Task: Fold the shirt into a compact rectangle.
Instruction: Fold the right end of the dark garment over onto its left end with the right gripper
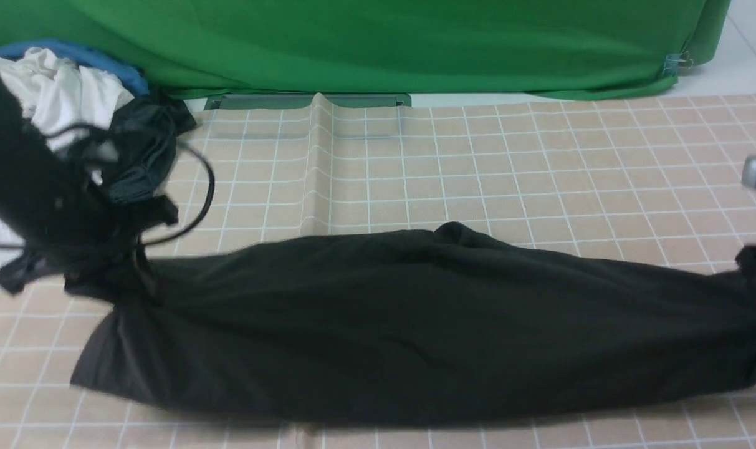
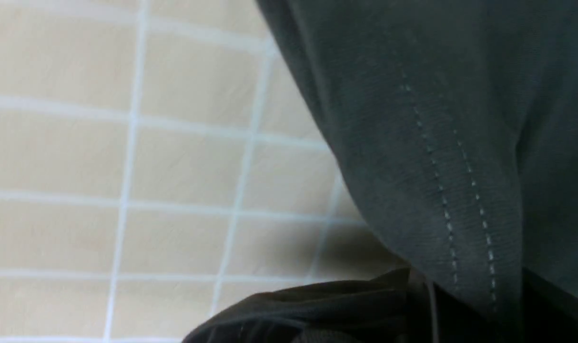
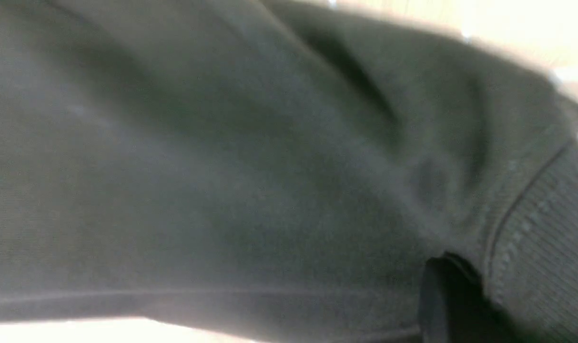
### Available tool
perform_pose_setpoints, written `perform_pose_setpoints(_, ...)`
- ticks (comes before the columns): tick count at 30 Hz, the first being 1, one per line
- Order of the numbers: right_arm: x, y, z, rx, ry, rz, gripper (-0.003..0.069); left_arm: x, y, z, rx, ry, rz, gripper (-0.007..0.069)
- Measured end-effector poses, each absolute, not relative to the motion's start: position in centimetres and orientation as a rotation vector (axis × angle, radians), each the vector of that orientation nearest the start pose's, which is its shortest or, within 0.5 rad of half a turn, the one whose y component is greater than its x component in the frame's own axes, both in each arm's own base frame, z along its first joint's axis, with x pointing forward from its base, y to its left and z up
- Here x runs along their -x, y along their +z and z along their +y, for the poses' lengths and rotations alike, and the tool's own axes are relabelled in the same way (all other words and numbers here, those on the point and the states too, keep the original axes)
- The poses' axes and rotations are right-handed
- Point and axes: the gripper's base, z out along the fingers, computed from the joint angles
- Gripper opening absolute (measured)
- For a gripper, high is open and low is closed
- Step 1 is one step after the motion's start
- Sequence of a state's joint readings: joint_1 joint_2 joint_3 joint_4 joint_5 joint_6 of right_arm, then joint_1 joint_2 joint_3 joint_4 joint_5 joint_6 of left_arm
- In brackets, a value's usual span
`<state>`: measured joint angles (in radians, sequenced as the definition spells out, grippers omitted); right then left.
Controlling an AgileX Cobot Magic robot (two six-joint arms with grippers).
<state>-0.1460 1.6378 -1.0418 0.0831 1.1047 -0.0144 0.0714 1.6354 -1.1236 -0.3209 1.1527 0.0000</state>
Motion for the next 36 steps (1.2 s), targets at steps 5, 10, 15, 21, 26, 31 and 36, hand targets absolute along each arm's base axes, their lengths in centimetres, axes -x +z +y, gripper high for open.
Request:
perform_pose_setpoints(5, -26.5, 18.1, -3.4, -0.271, 0.094, 3.177, 0.0031, -28.1, 20.0, -0.4, 0.357, -0.415, 3.106, 0.0034)
perform_pose_setpoints(10, -25.8, 16.8, -3.7, -0.258, 0.017, 3.16, 0.0031, -27.4, 18.6, -0.3, 0.379, -0.399, 3.11, 0.0034)
perform_pose_setpoints(15, -25.8, 16.1, -3.8, -0.275, -0.01, 3.102, 0.0031, -27.2, 17.9, -0.2, 0.393, -0.366, 3.081, 0.0036)
perform_pose_setpoints(21, -26.0, 16.1, -4.0, -0.264, -0.027, 3.085, 0.0031, -27.5, 17.9, 0.5, 0.465, -0.272, 3.066, 0.0132)
perform_pose_setpoints(26, -26.1, 16.1, -4.1, -0.245, -0.046, 3.073, 0.0034, -28.7, 19.7, 2.7, 0.549, -0.094, 3.018, 0.0331)
perform_pose_setpoints(31, -26.1, 16.1, -4.1, -0.24, -0.051, 3.068, 0.0038, -30.4, 21.8, 3.0, 0.594, -0.14, 2.918, 0.0499)
perform_pose_setpoints(36, -26.2, 16.1, -4.2, -0.233, -0.058, 3.061, 0.0046, -31.3, 22.8, 1.9, 0.598, -0.312, 2.865, 0.0565)
